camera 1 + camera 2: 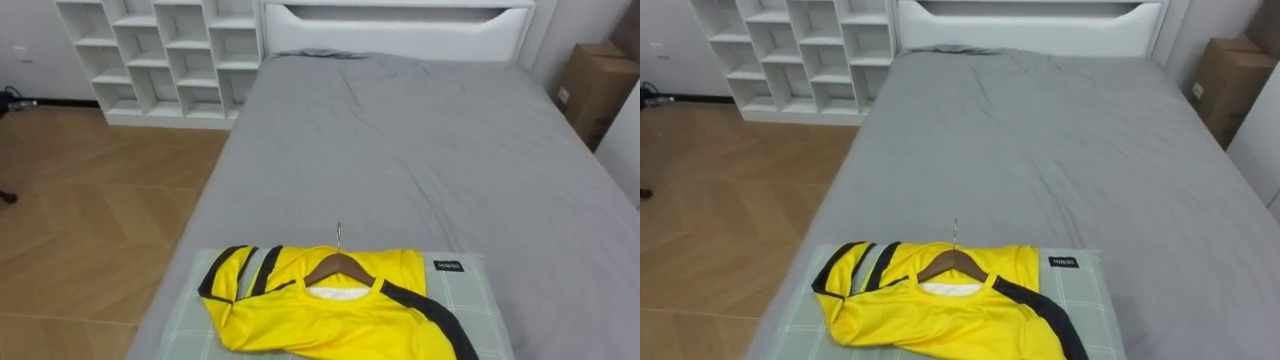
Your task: Hang clothes
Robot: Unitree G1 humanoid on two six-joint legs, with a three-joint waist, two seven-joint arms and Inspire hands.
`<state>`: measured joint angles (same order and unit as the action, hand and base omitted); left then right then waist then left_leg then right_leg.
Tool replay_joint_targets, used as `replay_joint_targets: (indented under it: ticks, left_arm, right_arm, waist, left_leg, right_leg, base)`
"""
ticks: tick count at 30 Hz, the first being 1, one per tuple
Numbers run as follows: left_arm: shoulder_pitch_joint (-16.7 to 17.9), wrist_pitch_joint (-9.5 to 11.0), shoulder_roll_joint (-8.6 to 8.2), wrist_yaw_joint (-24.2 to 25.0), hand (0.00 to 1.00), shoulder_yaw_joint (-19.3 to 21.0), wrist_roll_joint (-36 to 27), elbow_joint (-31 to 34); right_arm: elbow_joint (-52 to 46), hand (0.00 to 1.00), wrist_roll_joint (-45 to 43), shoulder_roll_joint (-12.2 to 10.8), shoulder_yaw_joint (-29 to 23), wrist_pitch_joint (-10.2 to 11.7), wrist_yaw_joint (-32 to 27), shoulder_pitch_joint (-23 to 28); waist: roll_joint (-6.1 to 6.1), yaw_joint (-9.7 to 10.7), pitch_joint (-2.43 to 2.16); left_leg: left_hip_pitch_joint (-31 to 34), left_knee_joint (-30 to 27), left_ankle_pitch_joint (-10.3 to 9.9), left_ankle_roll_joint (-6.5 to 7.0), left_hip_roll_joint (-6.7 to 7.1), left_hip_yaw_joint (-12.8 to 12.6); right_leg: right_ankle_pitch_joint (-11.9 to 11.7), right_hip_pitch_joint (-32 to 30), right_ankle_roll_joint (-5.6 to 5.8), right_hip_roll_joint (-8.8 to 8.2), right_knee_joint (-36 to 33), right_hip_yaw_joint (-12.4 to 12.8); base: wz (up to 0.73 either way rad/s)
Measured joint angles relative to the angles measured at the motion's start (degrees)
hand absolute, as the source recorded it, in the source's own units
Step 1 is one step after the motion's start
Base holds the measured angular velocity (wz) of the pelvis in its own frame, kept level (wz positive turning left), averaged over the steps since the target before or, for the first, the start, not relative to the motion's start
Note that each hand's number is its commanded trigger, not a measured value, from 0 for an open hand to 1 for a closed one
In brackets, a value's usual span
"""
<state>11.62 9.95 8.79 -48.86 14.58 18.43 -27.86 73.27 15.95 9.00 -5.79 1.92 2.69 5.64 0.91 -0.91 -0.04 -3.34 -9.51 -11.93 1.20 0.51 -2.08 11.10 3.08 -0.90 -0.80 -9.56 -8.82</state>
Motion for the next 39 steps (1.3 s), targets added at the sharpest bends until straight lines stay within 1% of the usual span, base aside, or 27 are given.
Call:
replay_joint_targets:
  ticks: [2, 4, 5, 8, 9, 10, 11, 12, 15, 17, 19, 22, 24, 29, 30, 32, 34, 38, 39]
  left_arm:
    - [-0.3, 0.1, 0.04, -0.2, 0.0, -0.3, 1.1, 1.9]
    - [-1.9, 0.1, 0.1, -0.2, 0.0, -0.3, 2.6, 3.2]
    - [-2.2, 0.2, 0.15, -0.2, 0.0, -0.3, 3.0, 3.5]
    - [-2.2, 0.2, 0.32, 0.6, 0.0, -0.3, 8.0, 6.8]
    - [-2.2, 0.2, 0.34, 0.8, 0.0, -0.4, 10.1, 9.1]
    - [-2.2, 0.2, 0.5, 0.9, 0.0, -0.6, 11.0, 10.1]
    - [-2.3, 0.1, 1.3, 1.2, 0.0, -1.7, 11.8, 12.1]
    - [-2.4, -0.2, 1.72, 1.8, 0.0, -1.9, 13.3, 14.6]
    - [-3.3, -0.4, 2.3, 2.0, 0.0, -2.8, 16.8, 18.6]
    - [-3.4, -0.8, 2.49, 2.2, 0.0, -4.1, 17.6, 19.8]
    - [-3.5, -0.9, 2.67, 2.3, 0.0, -5.2, 18.0, 19.9]
    - [-4.1, -1.3, 2.97, 3.8, 0.0, -6.4, 18.2, 19.9]
    - [-5.7, -1.5, 3.12, 5.1, 0.0, -7.2, 18.2, 19.9]
    - [-8.7, -2.2, 3.76, 7.1, 0.0, -9.8, 20.0, 19.9]
    - [-9.2, -2.3, 3.94, 7.5, 0.0, -10.5, 20.0, 19.9]
    - [-9.4, -2.4, 3.98, 8.7, 0.0, -10.6, 20.0, 19.9]
    - [-9.4, -2.6, 4.11, 10.0, 0.0, -10.6, 19.9, 19.8]
    - [-9.5, -3.4, 5.8, 13.0, 0.0, -12.6, 20.0, 19.8]
    - [-9.5, -3.5, 5.87, 13.9, 0.0, -12.8, 20.0, 19.8]
  right_arm:
    - [0.0, 0.0, 0.0, 0.0, 0.0, 0.0, 0.1, -0.3]
    - [0.3, 0.0, 0.0, 0.0, 0.0, 0.0, 1.3, -0.3]
    - [0.3, 0.0, 0.0, 0.0, 0.0, 0.0, 1.6, -0.3]
    - [0.3, 0.0, -0.1, 0.0, -0.1, 0.0, 2.7, -0.4]
    - [0.3, 0.0, -0.2, 0.1, -0.1, 0.0, 3.0, -0.3]
    - [0.3, 0.0, -0.3, 0.1, -0.1, 0.0, 3.1, -0.3]
    - [0.4, 0.0, -0.3, 0.1, 0.0, 0.0, 3.2, -0.4]
    - [0.4, 0.0, -0.3, 0.1, 0.0, 0.0, 3.3, -0.4]
    - [0.4, 0.0, -0.2, 0.1, 0.0, -0.1, 3.3, -0.2]
    - [0.3, 0.0, -0.2, 0.2, 0.0, -0.1, 3.3, 0.0]
    - [0.2, 0.0, -0.3, 0.2, 0.0, -0.1, 3.3, 0.0]
    - [0.3, 0.0, -0.2, 0.3, 0.1, -0.2, 3.8, -0.2]
    - [0.4, 0.0, -0.2, 0.4, 0.1, -0.2, 4.2, -0.2]
    - [0.6, 0.0, -0.3, 0.4, 0.1, -0.1, 4.7, -0.5]
    - [0.9, 0.0, -0.3, 0.5, 0.1, -0.1, 4.8, -0.5]
    - [1.0, 0.0, -0.3, 0.6, 0.1, -0.1, 4.9, -0.6]
    - [0.9, 0.0, -0.2, 0.6, 0.1, -0.1, 5.0, -0.5]
    - [0.9, 0.0, -0.3, 0.8, 0.0, -0.1, 5.6, -0.7]
    - [1.0, 0.0, -0.5, 0.8, 0.0, -0.2, 5.7, -1.0]
  waist:
    - [0.32, 0.8, 0.0]
    - [0.58, 1.5, 0.13]
    - [0.61, 1.6, 0.15]
    - [0.62, 2.1, 0.21]
    - [0.62, 2.4, 0.22]
    - [0.62, 2.6, 0.22]
    - [0.63, 3.0, 0.21]
    - [0.63, 3.1, 0.21]
    - [0.69, 3.6, 0.24]
    - [0.93, 3.9, 0.3]
    - [1.01, 4.1, 0.28]
    - [1.03, 5.0, 0.36]
    - [1.16, 5.6, 0.52]
    - [1.27, 6.0, 0.56]
    - [1.28, 6.2, 0.57]
    - [1.38, 6.4, 0.52]
    - [1.5, 6.9, 0.53]
    - [1.59, 7.8, 0.53]
    - [1.58, 8.5, 0.54]
  left_leg:
    - [-0.1, 0.1, 0.0, 0.0, 0.04, 0.0]
    - [-0.1, 0.1, 0.0, 0.01, 0.05, -0.1]
    - [-0.1, 0.1, 0.0, 0.01, 0.05, -0.1]
    - [-0.3, 0.0, 0.0, 0.01, 0.03, -0.4]
    - [-0.3, 0.0, 0.0, 0.01, 0.04, -0.4]
    - [-0.3, 0.0, 0.0, 0.01, 0.07, -0.3]
    - [-0.3, 0.0, 0.0, 0.02, 0.1, -0.3]
    - [-0.3, -0.1, 0.0, 0.02, 0.1, -0.3]
    - [-0.4, -0.1, 0.0, 0.02, 0.11, -0.3]
    - [-0.4, -0.1, 0.0, 0.02, 0.11, -0.4]
    - [-0.5, -0.1, 0.0, 0.02, 0.08, -0.7]
    - [-0.5, -0.1, 0.0, 0.02, 0.01, -0.9]
    - [-0.5, -0.1, 0.0, 0.02, 0.03, -1.0]
    - [-0.5, 0.0, 0.0, 0.03, 0.03, -1.3]
    - [-0.5, -0.1, 0.0, 0.03, -0.01, -1.9]
    - [-0.5, -0.1, 0.0, 0.03, -0.09, -2.4]
    - [-0.5, -0.1, 0.0, 0.03, -0.11, -2.4]
    - [-0.5, -0.1, 0.0, 0.03, -0.13, -2.5]
    - [-0.5, -0.1, 0.0, 0.03, -0.13, -2.5]
  right_leg:
    - [0.0, 0.1, 0.0, -0.02, 0.0, 0.0]
    - [0.0, 0.0, 0.02, -0.03, -0.1, 0.1]
    - [0.0, 0.0, 0.02, -0.03, -0.1, 0.1]
    - [0.0, -0.1, 0.02, -0.01, 0.0, 0.7]
    - [0.0, 0.0, 0.03, -0.02, 0.1, 0.6]
    - [0.0, 0.0, 0.03, -0.03, 0.1, 0.6]
    - [0.0, 0.0, 0.04, -0.06, 0.0, 0.6]
    - [0.0, 0.0, 0.04, -0.06, 0.0, 0.8]
    - [0.0, 0.0, 0.04, -0.06, 0.0, 1.0]
    - [0.0, 0.0, 0.04, -0.04, 0.0, 1.1]
    - [0.0, -0.1, 0.04, 0.01, 0.0, 1.6]
    - [0.0, -0.2, 0.03, 0.11, 0.0, 2.0]
    - [0.0, -0.2, 0.04, 0.09, 0.0, 2.2]
    - [0.0, -0.2, 0.05, 0.1, 0.0, 2.4]
    - [0.0, -0.3, 0.04, 0.1, 0.0, 2.5]
    - [-0.1, -0.2, -0.02, 0.16, 0.0, 2.7]
    - [-0.1, -0.2, -0.05, 0.18, -0.1, 2.7]
    - [-0.2, -0.2, -0.06, 0.2, -0.1, 3.0]
    - [-0.2, -0.2, -0.05, 0.17, -0.1, 3.0]
  base:
    - [0.0]
    - [0.0]
    - [-0.06]
    - [-0.08]
    - [0.0]
    - [0.0]
    - [0.0]
    - [-0.03]
    - [-0.04]
    - [-0.02]
    - [-0.06]
    - [-0.05]
    - [-0.02]
    - [-0.01]
    - [-0.07]
    - [-0.13]
    - [-0.04]
    - [-0.01]
    - [0.03]
